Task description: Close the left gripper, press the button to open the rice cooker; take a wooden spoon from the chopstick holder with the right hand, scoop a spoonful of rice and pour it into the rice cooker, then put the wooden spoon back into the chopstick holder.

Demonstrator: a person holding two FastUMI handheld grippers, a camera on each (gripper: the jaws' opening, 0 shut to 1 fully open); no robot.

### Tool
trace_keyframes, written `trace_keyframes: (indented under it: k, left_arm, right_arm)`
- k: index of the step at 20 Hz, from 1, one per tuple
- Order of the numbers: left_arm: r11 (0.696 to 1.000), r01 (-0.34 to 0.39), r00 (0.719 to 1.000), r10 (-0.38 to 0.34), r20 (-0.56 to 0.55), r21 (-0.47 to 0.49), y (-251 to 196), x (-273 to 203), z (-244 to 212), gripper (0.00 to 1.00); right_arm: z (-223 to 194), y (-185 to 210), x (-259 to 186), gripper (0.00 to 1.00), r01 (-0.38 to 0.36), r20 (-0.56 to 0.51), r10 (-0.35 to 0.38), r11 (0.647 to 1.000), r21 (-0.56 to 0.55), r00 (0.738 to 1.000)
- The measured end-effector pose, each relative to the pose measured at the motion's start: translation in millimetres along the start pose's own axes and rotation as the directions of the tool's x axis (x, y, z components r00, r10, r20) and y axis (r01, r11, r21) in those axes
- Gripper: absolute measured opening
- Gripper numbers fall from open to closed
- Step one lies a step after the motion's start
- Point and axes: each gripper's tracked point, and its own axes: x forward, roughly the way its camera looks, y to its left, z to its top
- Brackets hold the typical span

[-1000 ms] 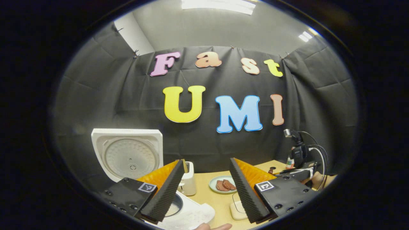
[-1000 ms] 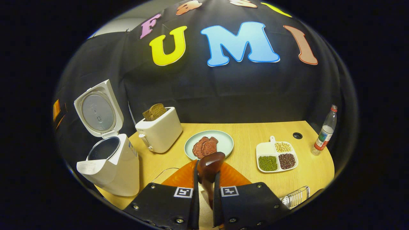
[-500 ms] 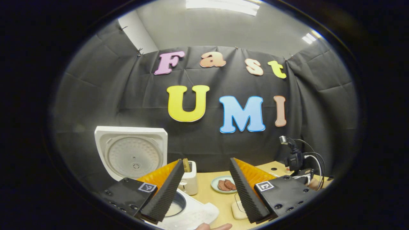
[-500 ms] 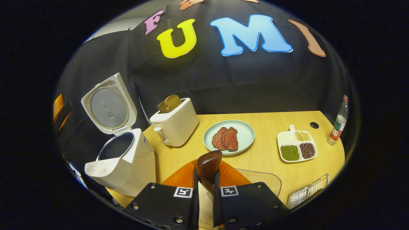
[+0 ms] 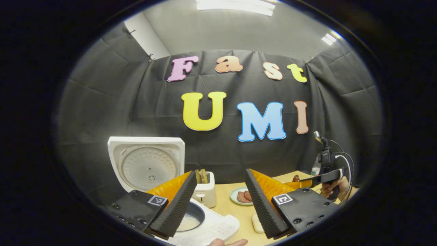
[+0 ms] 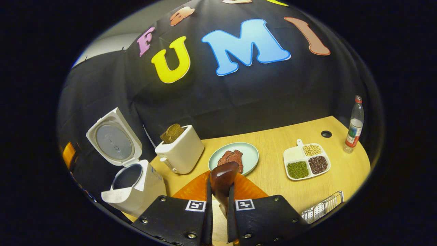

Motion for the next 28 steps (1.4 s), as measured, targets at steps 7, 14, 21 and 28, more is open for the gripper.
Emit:
trace_keyframes:
  k: [7,14,21,28]
  left_arm:
    - [1.0,-0.01,1.0,0.01,0.005,-0.006,10,-12,2,1.0]
    - [1.0,-0.012,1.0,0.012,-0.009,0.006,16,-24,2,1.0]
    - [1.0,-0.02,1.0,0.02,-0.003,-0.002,29,-38,15,1.0]
    - [0.999,-0.049,0.999,0.049,-0.007,0.006,44,-55,17,0.99]
  right_arm:
    - [24,-8,-8,0.17,-0.064,0.042,0.056,0.971,0.231,0.998]
    - [58,24,-13,0.17,-0.132,0.077,0.113,0.939,0.317,0.991]
    - [89,96,-12,0.17,-0.233,0.095,0.215,0.928,0.291,0.972]
    - [106,195,7,0.17,-0.343,0.074,0.335,0.91,0.235,0.939]
